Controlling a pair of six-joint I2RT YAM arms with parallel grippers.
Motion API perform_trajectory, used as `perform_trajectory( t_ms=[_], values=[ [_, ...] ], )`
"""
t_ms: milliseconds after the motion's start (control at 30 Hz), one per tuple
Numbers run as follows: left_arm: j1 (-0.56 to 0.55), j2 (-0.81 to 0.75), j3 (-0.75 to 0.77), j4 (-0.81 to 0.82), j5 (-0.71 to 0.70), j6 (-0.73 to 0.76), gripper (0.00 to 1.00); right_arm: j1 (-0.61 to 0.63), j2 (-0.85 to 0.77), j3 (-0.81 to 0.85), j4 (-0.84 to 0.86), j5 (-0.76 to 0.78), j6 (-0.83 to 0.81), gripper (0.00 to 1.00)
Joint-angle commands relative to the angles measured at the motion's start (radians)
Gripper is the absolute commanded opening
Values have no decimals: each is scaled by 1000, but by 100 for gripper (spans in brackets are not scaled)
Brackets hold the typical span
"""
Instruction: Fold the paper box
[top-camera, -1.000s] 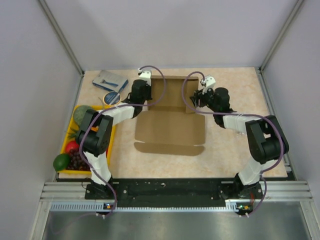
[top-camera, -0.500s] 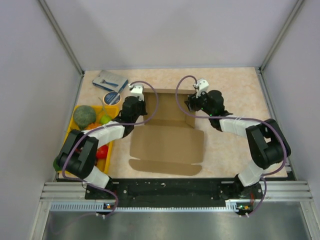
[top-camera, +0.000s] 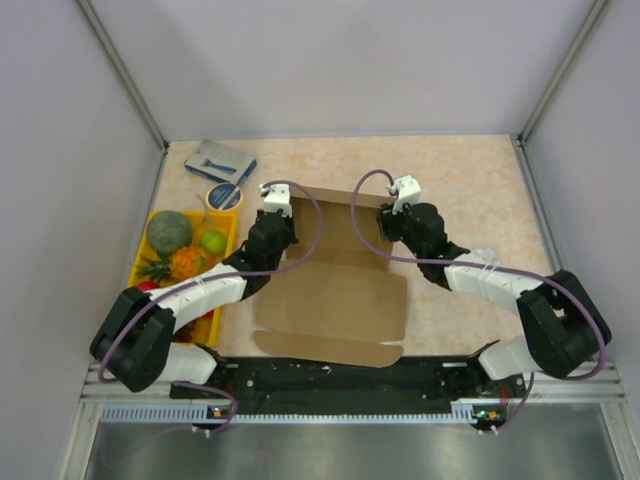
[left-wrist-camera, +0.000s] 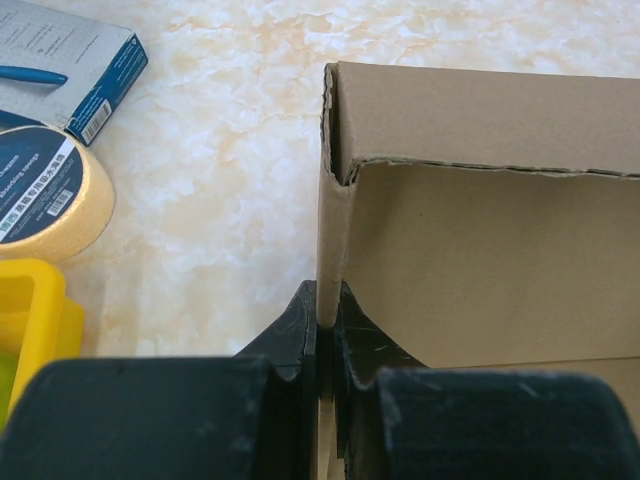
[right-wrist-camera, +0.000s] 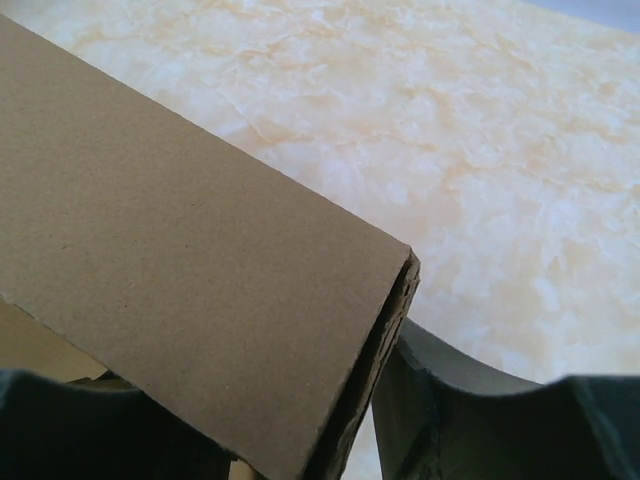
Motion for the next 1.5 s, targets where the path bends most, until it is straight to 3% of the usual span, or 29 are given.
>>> perform_trajectory(
  t_ms=[0,133,167,233,333,400,500,533,567,667,767,933,1100,1167,1300,1467],
  values=[
    [-37,-67,-18,109,-31,-39,0,28,-56,-29,-94,107,60,45],
    [-51,-77,-29,111,-64,-43,0,37,-53,-35,-122,131,83,45],
    [-54,-77,-31,111,-83,-54,0,42,-37,-32,-128,151,92,34],
    [-71,-78,-35,120,-103,-63,0,60,-14,-11,-134,205,106,1],
    [-97,-60,-31,132,-120,-65,0,106,43,24,-124,300,110,0],
    [-107,-43,-17,122,-133,-65,0,111,80,69,-145,279,92,0],
    [-108,-35,3,94,-167,-72,0,111,88,101,-208,253,92,20],
    [-110,-34,8,71,-182,-76,0,111,71,95,-214,237,95,37],
    [-110,-32,18,63,-196,-82,0,111,54,80,-205,222,96,44],
    [-108,-17,47,5,-248,-102,0,109,-19,15,-185,113,81,57],
    [-108,-1,58,-15,-270,-105,0,105,-52,-8,-214,59,67,58],
    [-108,-3,49,-10,-259,-99,0,79,-127,-89,-116,13,89,57],
    [-108,9,49,-15,-253,-80,0,-51,-165,-137,1,-325,181,59],
    [-110,11,43,-15,-256,-83,0,-59,-162,-135,2,-364,161,60],
    [-110,14,37,0,-258,-82,0,-62,-190,-143,-13,-301,152,61],
    [-110,9,32,6,-247,-91,0,-46,-159,-100,-42,-188,132,51]
  ],
)
